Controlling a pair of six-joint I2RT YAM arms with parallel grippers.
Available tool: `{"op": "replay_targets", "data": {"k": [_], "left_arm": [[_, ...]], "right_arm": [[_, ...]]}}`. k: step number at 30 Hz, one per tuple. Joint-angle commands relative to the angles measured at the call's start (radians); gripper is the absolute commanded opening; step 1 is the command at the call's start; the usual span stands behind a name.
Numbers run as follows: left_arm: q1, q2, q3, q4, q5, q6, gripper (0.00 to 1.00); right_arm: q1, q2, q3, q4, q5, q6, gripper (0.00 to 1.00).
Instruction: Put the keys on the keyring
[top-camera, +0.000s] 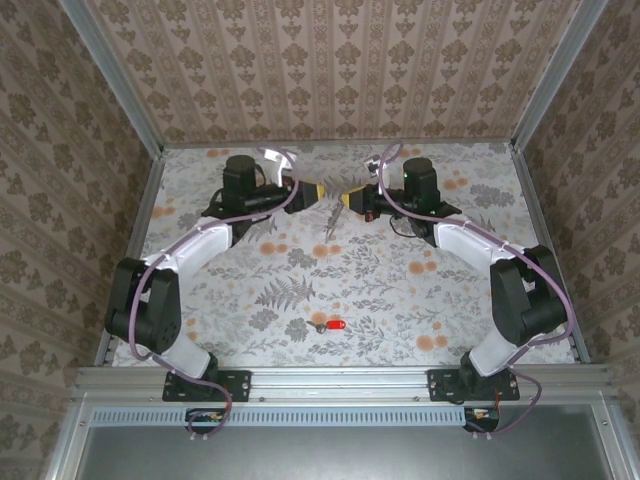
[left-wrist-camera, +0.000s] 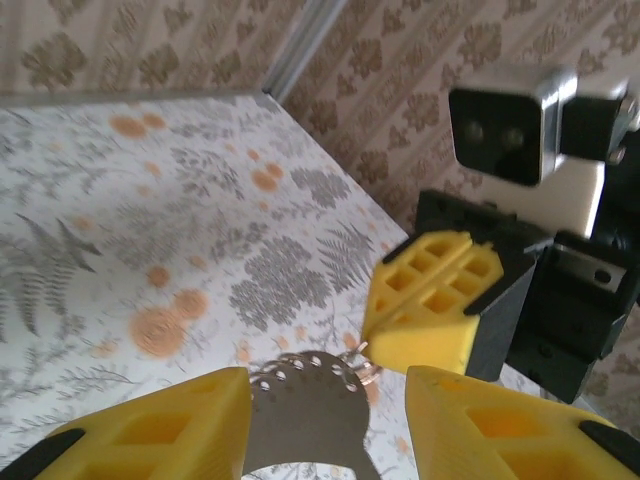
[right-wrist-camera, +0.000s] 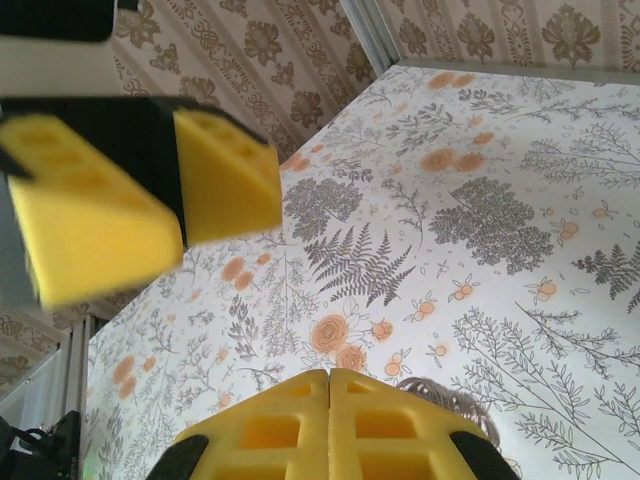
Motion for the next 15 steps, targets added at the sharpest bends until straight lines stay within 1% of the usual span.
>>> {"op": "replay_targets", "data": {"k": [1, 4, 12, 15], "left_arm": [[0.013, -0.023, -0.003, 0.031, 0.033, -0.015, 0.46], [0.016, -0.021, -0.005, 0.029, 0.036, -0.012, 0.46], [-0.012, 0.022, 0.011, 0.003, 0.108, 0.021, 0.46], [-0.031, 0.041, 0.021, -0.015, 0.135, 0.045, 0.42]], "right_arm": [[-0.003, -0.028, -0.004, -0.004, -0.044, -0.023, 0.0], [-0.003, -0.022, -0.005, -0.012, -0.049, -0.022, 0.0], [-0.003, -0.003, -0.023, 0.021, -0.103, 0.019, 0.0], [-0.003, -0.003, -0.025, 0.029, -0.122, 0.033, 0.0]]}}
